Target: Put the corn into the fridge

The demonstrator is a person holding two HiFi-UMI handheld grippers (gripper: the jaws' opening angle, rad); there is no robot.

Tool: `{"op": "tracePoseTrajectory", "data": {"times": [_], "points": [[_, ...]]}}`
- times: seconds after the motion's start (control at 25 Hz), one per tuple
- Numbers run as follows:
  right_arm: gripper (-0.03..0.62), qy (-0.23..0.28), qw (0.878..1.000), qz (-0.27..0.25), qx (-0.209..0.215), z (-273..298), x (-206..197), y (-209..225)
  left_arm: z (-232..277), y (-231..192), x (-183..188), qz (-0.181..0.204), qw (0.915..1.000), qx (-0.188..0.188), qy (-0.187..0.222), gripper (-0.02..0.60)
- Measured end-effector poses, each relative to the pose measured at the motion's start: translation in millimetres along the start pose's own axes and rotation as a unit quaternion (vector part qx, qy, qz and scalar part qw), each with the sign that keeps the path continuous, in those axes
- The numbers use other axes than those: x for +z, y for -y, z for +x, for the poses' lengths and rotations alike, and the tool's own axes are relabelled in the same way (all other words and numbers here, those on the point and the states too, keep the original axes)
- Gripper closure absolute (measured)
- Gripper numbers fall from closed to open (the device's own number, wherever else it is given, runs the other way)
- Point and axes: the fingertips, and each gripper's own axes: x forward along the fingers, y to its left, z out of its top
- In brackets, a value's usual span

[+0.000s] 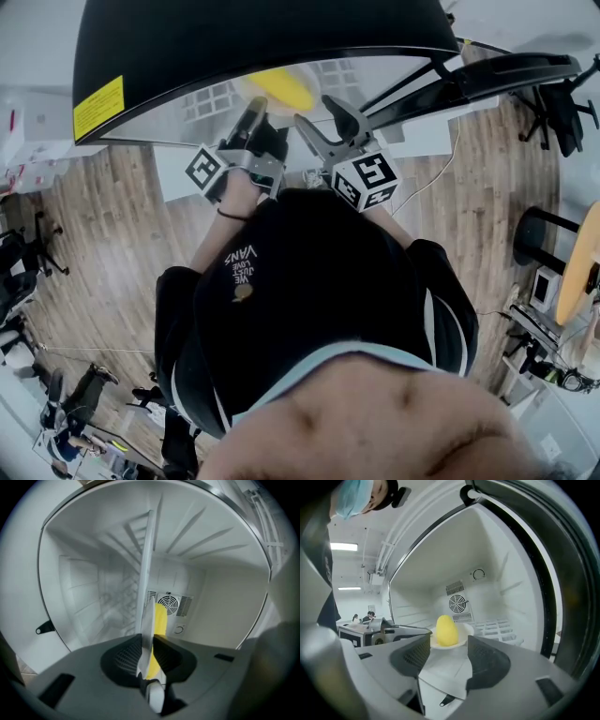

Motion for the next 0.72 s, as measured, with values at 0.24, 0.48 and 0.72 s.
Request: {"op": "tracePoseTrajectory", "data": {"times": [0.24, 0.48, 0.72], "points": [[0.353, -0.015, 0.999, -0.03, -0.016, 2.5, -6.5, -0.1, 0.5, -0.7, -0.9, -0.007, 1.0, -0.005, 0.0, 0.527], [0.353, -0.017, 0.999, -0.041, -0.024, 4.7, -4.7, -2.6, -2.0, 2.2, 0.0, -0.02, 0.9997, -0.013, 0.002, 0.525], [0.353, -0.017, 0.999, -0.042, -0.025, 6.9, -6.1, 1.1, -0.4, 0.1, -0.8, -0.029, 0.9994, -0.019, 0.003, 0.523]]}}
